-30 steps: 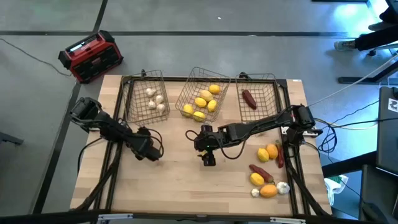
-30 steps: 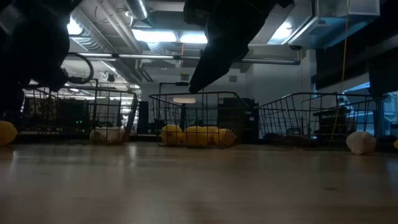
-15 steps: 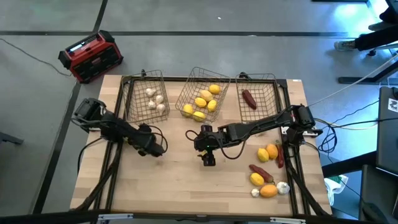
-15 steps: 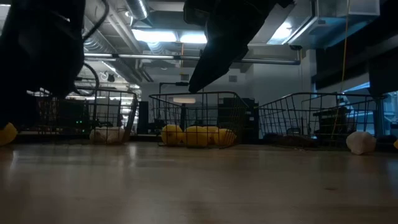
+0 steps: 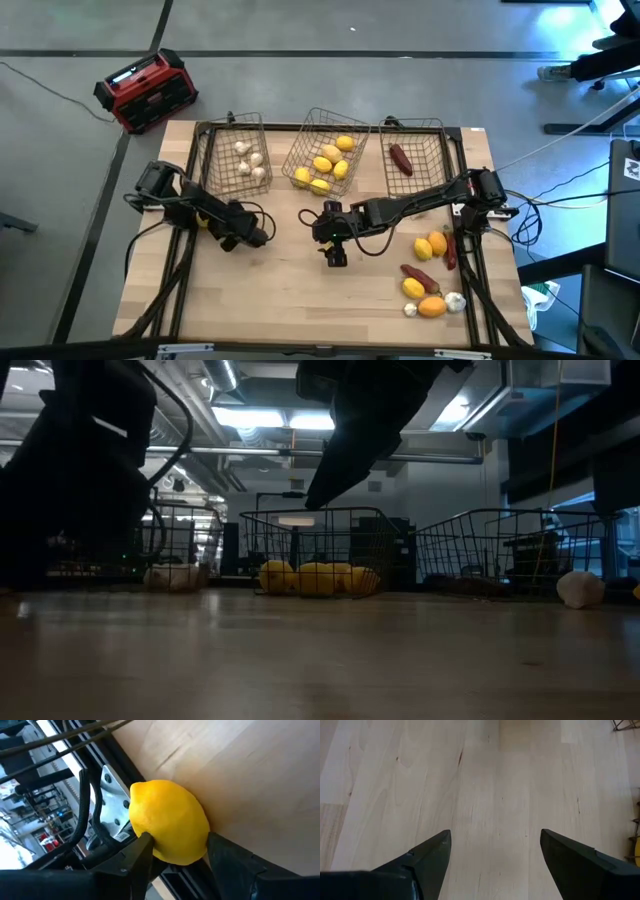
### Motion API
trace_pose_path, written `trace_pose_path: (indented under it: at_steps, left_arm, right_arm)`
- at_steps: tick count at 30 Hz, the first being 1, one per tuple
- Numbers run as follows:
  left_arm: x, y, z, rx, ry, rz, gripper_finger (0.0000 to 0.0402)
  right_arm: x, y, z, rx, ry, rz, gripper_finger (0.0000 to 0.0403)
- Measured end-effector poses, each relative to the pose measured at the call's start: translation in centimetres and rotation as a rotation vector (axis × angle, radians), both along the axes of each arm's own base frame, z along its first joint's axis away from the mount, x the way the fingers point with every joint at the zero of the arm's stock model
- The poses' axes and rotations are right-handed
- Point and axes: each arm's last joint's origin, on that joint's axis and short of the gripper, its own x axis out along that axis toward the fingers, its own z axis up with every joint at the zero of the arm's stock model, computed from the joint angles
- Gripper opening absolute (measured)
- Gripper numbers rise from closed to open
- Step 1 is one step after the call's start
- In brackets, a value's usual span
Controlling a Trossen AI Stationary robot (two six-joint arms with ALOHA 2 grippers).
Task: Sort produce into baskets
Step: Put the lemon into the middle wire basket
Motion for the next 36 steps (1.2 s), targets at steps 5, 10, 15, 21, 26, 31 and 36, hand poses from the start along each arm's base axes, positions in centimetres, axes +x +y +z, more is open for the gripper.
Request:
trace_pose_path:
  at_steps: [5,10,15,21,26,31,36]
  left_arm:
    - [0.6,-0.5,0.8,-0.041,-0.035,0.008,0.0176]
    - [2.4,-1.8,2.0,-0.117,-0.210,-0.006,0.0176]
    - [3.5,-3.2,2.8,-0.198,-0.354,-0.018,0.0176]
    - [3.6,-3.8,5.1,-0.143,-0.377,-0.005,0.0176]
    - [3.6,-4.2,7.4,-0.082,-0.414,-0.044,0.0176]
    - [3.0,-4.8,8.9,-0.125,-0.446,-0.159,0.0176]
    - [2.0,-5.3,9.0,-0.132,-0.382,-0.227,0.0177]
  right_arm:
    - [0.0,0.0,0.0,0.000,-0.001,0.000,0.0303]
    - [0.0,0.0,0.0,0.000,-0.003,0.001,0.0303]
    - [0.0,0.0,0.0,0.000,-0.004,0.001,0.0303]
    - [0.0,0.0,0.0,0.000,-0.006,0.002,0.0303]
    - [0.1,0.0,0.0,0.000,-0.007,0.002,0.0303]
    - [0.1,0.0,0.0,0.000,-0.007,0.001,0.0303]
    - [0.1,0.0,0.0,0.000,-0.007,0.002,0.0303]
